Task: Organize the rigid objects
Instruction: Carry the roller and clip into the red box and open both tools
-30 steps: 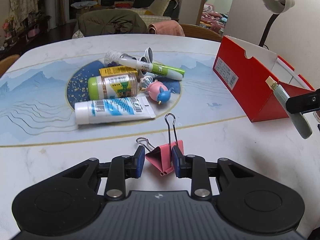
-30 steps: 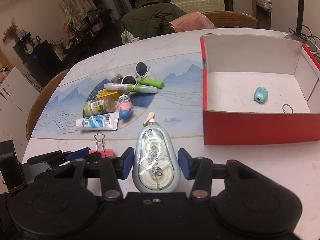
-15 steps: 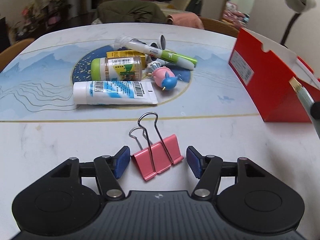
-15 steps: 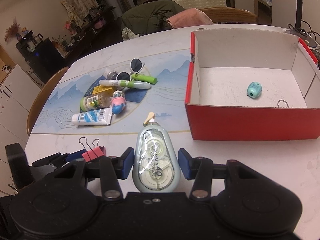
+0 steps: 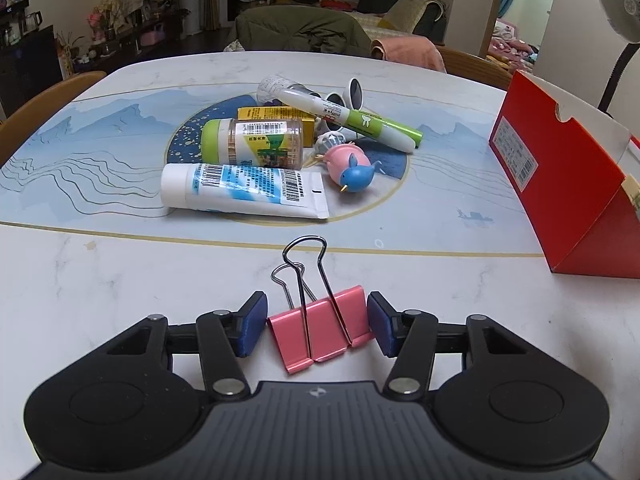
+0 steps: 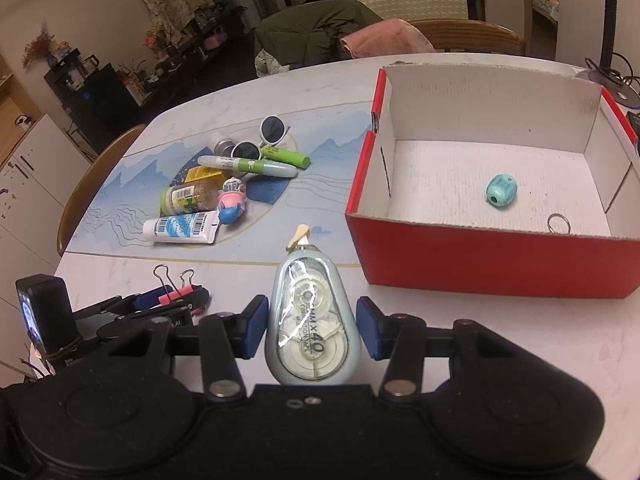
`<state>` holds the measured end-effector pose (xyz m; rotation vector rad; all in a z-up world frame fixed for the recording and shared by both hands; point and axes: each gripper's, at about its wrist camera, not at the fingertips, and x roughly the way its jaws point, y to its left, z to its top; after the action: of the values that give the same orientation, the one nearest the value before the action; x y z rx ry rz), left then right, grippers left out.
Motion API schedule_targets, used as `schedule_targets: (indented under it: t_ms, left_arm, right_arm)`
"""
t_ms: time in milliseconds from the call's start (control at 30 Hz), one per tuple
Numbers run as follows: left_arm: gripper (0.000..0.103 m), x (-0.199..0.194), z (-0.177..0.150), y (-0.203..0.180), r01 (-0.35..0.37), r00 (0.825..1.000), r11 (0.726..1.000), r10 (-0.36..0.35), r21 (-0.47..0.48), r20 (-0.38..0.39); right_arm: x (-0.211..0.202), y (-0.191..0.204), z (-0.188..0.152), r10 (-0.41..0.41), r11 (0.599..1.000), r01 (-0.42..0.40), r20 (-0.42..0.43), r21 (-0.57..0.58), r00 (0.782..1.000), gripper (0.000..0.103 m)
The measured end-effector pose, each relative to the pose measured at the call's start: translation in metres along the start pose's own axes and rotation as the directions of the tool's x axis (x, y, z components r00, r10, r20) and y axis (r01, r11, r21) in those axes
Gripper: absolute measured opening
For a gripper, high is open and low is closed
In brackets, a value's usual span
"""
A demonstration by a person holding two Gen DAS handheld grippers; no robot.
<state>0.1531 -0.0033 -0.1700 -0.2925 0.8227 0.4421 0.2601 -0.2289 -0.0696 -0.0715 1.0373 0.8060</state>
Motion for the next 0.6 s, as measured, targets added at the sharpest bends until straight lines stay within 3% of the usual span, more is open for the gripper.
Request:
schedule_targets:
  t_ms: [267,600]
  left_arm:
    - [0.054,-0.016,0.015,-0.014,0.060,0.998,0.998,-0.060,-0.003,0.023]
    - [0.054,-0.041,0.064,-0.059,0.198,0.975,0.978,-0.204,0.071,0.084]
  right_arm:
    - [-0.017,-0.014,0.014,0.036,0.999,-0.035,0.041,-0.023,0.999,0.048]
    - [-0.030,-0.049,0.039,0.016,1.000,-0.013,0.114,-0.025,0.993,0.048]
